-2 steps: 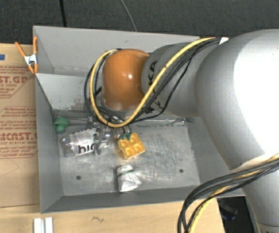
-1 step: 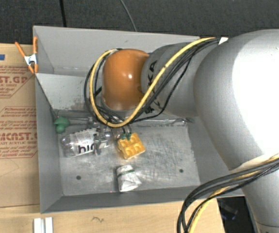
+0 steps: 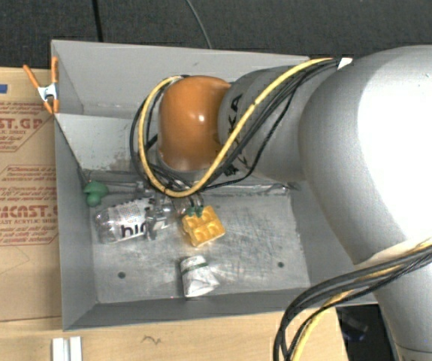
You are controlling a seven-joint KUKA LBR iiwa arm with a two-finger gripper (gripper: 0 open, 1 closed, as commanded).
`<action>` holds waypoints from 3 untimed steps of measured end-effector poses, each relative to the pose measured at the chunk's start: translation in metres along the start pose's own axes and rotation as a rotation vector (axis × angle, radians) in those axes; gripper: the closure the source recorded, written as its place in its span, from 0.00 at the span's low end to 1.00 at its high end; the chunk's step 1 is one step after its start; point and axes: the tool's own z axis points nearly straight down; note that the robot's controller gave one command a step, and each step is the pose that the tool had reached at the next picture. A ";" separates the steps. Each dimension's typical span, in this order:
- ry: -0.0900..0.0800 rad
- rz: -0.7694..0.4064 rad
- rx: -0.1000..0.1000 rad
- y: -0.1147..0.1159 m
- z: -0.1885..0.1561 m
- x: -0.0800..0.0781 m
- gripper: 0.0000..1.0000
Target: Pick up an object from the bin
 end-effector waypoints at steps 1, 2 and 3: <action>0.000 0.000 0.000 0.000 0.000 0.000 1.00; 0.000 0.000 0.000 0.000 0.000 0.000 1.00; 0.000 0.000 0.000 0.000 0.000 0.000 1.00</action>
Offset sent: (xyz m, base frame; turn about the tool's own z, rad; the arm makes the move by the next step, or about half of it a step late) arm 0.0000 0.0000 0.0000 0.0000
